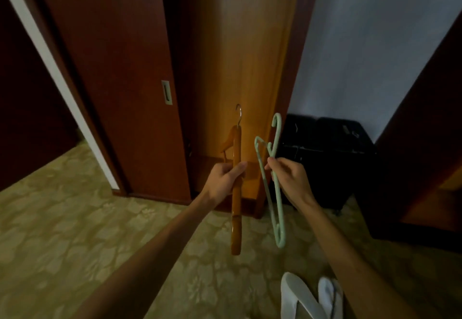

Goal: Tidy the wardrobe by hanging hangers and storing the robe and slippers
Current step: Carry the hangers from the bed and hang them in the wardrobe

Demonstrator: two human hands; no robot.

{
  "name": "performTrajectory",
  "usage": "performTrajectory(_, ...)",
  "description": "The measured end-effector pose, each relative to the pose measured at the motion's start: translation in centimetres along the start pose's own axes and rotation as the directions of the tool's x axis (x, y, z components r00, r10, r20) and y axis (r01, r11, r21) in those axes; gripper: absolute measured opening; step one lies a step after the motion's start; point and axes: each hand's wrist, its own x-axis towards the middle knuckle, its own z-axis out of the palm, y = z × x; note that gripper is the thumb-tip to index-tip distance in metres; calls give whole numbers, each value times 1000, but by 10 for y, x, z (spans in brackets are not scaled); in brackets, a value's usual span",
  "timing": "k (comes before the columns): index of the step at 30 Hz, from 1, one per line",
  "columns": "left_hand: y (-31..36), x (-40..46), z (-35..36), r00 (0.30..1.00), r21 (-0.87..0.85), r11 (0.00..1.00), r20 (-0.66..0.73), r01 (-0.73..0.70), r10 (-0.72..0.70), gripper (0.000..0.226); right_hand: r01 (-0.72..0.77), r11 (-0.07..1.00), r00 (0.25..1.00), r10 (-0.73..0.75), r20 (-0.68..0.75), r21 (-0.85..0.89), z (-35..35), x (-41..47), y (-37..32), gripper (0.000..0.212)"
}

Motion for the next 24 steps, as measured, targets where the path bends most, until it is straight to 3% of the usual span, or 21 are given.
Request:
performTrajectory(6, 34, 131, -23, 994, 46, 993, 13, -110, 110, 56, 93, 996, 995, -93, -25, 12, -3, 130, -4, 28)
performTrajectory(9, 57, 209, -37, 987, 86, 984, 43, -155, 152, 48, 135, 990, 989, -133, -57, 37, -1, 208, -10, 27)
performTrajectory(15, 126, 359, -71, 963, 72, 961, 53, -266, 263, 58, 193, 980, 975, -186, -117, 51, -3, 371, -58, 28)
performTrajectory(24, 232, 538, -112, 921, -11, 924, 73, -382, 382, 43, 265, 963, 944, -248, -219, 50, -20, 560, -137, 32)
